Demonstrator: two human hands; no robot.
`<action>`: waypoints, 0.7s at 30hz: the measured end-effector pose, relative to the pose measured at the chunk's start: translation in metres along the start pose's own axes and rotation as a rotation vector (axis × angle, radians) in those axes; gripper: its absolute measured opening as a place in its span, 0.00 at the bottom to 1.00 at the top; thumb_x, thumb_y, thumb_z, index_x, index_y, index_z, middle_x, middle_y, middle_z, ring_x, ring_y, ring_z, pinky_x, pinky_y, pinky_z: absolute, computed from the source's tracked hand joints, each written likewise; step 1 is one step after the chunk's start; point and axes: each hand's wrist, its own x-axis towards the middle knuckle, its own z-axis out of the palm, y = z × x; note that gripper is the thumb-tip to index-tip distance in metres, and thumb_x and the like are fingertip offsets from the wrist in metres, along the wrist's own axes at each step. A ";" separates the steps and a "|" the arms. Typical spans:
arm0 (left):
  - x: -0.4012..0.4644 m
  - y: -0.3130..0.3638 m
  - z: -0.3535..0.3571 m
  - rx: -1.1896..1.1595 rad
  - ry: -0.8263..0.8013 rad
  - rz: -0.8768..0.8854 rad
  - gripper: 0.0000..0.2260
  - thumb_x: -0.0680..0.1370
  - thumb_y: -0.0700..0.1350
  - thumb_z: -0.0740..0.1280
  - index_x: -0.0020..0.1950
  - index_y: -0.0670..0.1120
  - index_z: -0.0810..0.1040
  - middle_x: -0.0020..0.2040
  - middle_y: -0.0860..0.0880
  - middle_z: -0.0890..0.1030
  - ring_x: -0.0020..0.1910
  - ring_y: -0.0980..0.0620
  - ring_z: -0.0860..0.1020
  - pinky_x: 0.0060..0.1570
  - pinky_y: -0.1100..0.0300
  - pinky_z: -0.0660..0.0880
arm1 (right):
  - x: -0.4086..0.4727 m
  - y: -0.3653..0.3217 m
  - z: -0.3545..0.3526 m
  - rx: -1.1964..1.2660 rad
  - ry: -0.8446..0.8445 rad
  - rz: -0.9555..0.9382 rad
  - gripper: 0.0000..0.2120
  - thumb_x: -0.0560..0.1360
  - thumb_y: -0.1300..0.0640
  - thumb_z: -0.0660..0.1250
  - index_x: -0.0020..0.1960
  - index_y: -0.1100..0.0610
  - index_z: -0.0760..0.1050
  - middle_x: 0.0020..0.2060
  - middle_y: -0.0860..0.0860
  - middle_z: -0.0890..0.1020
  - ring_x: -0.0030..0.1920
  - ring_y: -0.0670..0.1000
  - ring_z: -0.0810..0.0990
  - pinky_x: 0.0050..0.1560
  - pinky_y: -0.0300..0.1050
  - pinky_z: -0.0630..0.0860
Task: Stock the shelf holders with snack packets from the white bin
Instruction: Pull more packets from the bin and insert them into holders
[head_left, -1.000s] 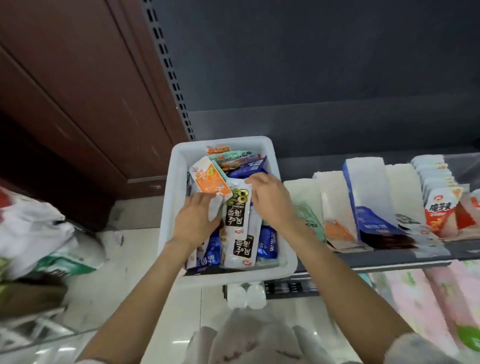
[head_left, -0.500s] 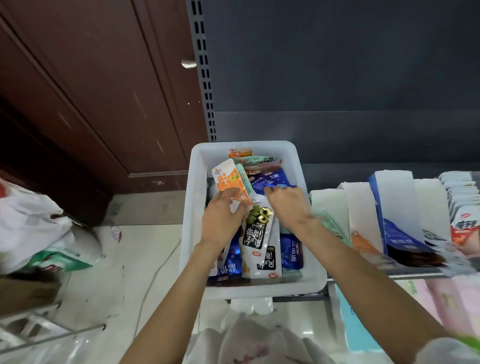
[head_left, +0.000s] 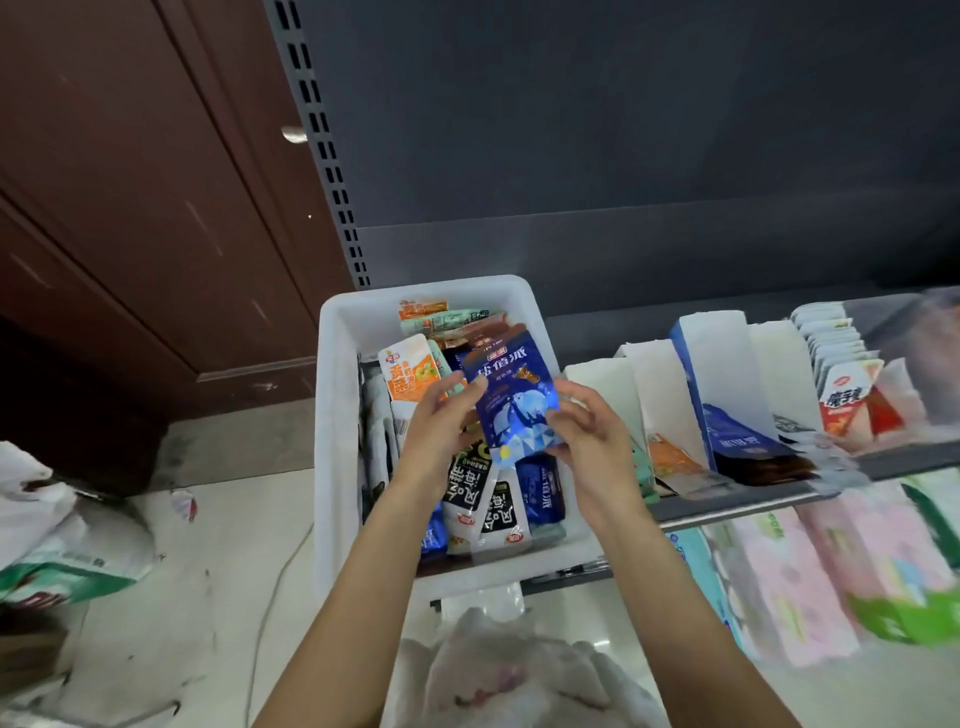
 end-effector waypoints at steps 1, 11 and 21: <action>-0.002 0.001 0.002 -0.035 0.005 0.027 0.14 0.75 0.44 0.69 0.60 0.49 0.72 0.49 0.49 0.82 0.45 0.54 0.81 0.42 0.62 0.77 | -0.003 0.002 -0.001 0.046 -0.003 0.030 0.13 0.76 0.69 0.62 0.51 0.52 0.76 0.45 0.51 0.84 0.43 0.46 0.84 0.35 0.38 0.77; -0.017 0.026 0.022 0.699 -0.240 0.725 0.17 0.73 0.37 0.72 0.51 0.59 0.77 0.48 0.65 0.78 0.46 0.67 0.77 0.47 0.70 0.74 | -0.012 -0.029 -0.055 -0.507 0.011 -0.444 0.32 0.74 0.54 0.69 0.70 0.40 0.56 0.69 0.42 0.64 0.68 0.39 0.65 0.62 0.33 0.68; -0.028 0.008 0.160 0.939 -0.480 1.103 0.07 0.73 0.44 0.69 0.49 0.50 0.84 0.45 0.56 0.83 0.45 0.56 0.79 0.46 0.57 0.76 | -0.039 -0.073 -0.183 -0.946 0.252 -0.710 0.09 0.76 0.53 0.63 0.52 0.55 0.79 0.42 0.48 0.84 0.38 0.46 0.79 0.37 0.39 0.74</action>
